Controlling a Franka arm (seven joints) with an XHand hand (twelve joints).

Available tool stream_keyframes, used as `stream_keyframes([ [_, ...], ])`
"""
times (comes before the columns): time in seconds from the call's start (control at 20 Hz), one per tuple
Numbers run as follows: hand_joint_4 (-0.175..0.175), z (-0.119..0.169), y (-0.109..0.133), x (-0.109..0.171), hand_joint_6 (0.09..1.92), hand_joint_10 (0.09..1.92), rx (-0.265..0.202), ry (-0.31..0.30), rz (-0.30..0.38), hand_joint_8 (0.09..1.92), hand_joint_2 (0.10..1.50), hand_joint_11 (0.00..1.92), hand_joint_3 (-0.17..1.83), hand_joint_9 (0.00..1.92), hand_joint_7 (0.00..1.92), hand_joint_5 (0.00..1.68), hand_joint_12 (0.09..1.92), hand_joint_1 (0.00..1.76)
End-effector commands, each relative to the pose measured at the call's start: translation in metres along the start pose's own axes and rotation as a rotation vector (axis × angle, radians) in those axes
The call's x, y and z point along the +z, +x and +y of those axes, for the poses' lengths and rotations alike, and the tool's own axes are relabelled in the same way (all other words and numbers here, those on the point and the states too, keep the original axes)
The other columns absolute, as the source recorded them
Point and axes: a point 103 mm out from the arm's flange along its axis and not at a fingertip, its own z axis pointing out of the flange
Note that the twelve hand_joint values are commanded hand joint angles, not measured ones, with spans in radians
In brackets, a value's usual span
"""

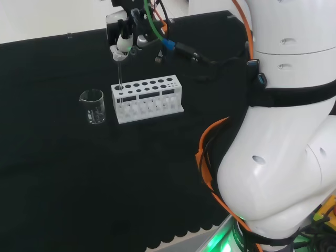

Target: Take the glass rod from the white test tube rack.

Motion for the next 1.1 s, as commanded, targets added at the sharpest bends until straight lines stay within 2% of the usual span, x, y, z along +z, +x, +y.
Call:
stream_keyframes([
  [0.05,-0.175,-0.007,0.002,-0.008,0.92,0.22,0.003,-0.020,-0.005,0.57,0.89,1.57,0.38,1.60,1.36,1.07,0.75,1.17],
  [0.6,-0.175,-0.032,0.011,-0.035,0.91,0.18,0.019,-0.059,-0.022,0.54,0.82,1.57,0.50,1.64,1.40,1.09,0.75,1.18],
  [0.8,-0.175,-0.043,0.015,-0.045,0.91,0.17,0.037,-0.064,-0.029,0.54,0.81,1.57,0.51,1.64,1.40,1.10,0.75,1.18],
  [1.1,-0.175,-0.058,0.024,-0.054,0.90,0.17,0.040,-0.064,-0.033,0.53,0.79,1.57,0.55,1.65,1.42,1.11,0.76,1.18],
])
